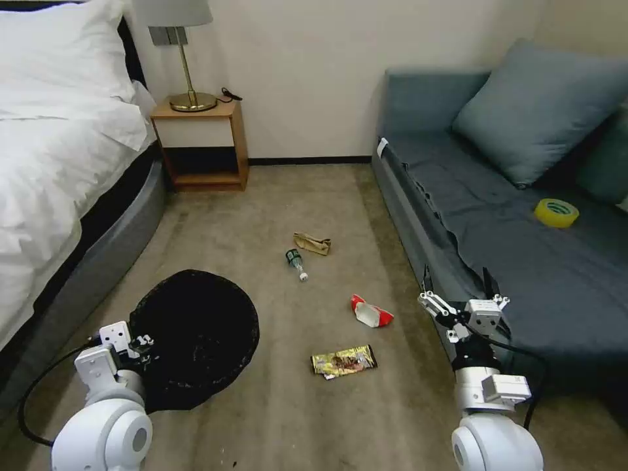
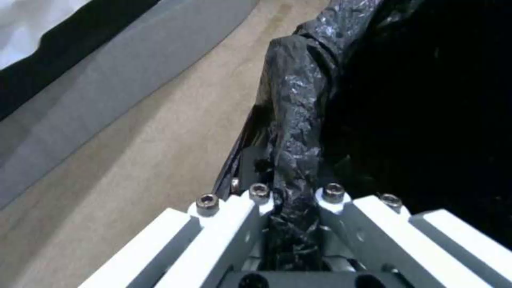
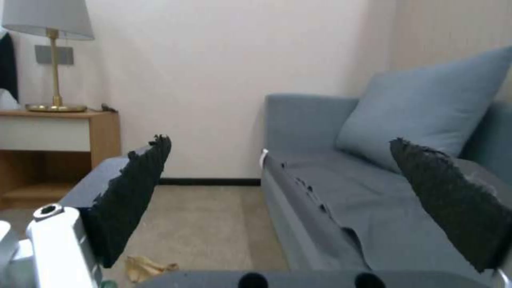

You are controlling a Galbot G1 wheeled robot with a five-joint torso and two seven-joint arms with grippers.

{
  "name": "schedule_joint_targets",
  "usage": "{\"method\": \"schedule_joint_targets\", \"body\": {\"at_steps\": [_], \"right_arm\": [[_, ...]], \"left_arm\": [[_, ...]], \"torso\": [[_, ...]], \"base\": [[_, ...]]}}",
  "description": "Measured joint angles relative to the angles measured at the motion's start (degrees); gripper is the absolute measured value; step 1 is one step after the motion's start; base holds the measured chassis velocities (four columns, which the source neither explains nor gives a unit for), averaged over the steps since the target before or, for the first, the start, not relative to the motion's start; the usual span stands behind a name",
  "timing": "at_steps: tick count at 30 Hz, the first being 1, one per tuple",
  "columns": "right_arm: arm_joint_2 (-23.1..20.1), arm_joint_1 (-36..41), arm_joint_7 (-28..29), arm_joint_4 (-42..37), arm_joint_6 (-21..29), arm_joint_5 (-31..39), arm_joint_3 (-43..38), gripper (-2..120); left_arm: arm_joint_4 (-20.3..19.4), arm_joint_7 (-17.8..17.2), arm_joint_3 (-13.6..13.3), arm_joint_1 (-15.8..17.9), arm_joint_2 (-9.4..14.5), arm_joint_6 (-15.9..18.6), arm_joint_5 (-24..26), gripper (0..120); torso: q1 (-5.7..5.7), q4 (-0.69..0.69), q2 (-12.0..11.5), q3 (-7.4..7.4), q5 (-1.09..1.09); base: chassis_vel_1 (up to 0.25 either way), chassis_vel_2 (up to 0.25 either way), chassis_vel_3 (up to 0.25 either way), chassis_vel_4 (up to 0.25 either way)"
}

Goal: Pick up the trash bin, then pick up the garbage on the floor and place it into the trash bin.

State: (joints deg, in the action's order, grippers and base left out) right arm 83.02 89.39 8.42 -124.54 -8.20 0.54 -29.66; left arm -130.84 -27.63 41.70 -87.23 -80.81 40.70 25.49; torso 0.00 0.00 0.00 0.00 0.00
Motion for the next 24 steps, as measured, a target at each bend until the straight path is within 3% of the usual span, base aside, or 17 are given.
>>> {"method": "schedule_joint_targets", "body": {"at_steps": [5,16,20,22,24], "right_arm": [[-0.3,-0.7,-0.4,0.9,-1.0,-0.5,0.6,100],[-2.9,-2.9,-1.0,2.6,-0.9,0.4,2.3,100],[-6.2,-5.4,-1.3,4.5,-0.9,1.1,3.4,100],[-9.8,-6.9,-1.2,6.1,-0.4,2.5,4.8,100],[-17.0,-9.8,1.9,10.4,-0.2,4.5,8.7,100]], "left_arm": [[0.3,0.0,0.1,0.2,0.0,-0.1,0.0,2],[1.2,0.4,0.8,0.5,-0.3,-0.7,0.2,2],[1.7,0.4,0.9,0.5,-0.3,-0.9,0.1,2],[1.7,0.5,0.8,0.4,-0.3,-0.9,-0.1,2],[1.8,0.5,0.6,0.3,-0.3,-1.0,-0.3,2]], "torso": [[0.01,0.00,0.0,0.01,0.00],[0.00,0.00,0.0,0.00,0.00],[0.00,0.00,0.0,0.00,0.00],[0.00,-0.01,0.0,-0.01,0.00],[0.00,0.00,0.0,-0.01,0.01]], "base": [[-0.108,0.096,0.095,-0.114],[-0.005,0.009,0.006,-0.006],[0.000,0.000,0.000,0.000],[0.000,0.000,0.000,0.000],[0.000,0.000,0.000,0.000]]}}
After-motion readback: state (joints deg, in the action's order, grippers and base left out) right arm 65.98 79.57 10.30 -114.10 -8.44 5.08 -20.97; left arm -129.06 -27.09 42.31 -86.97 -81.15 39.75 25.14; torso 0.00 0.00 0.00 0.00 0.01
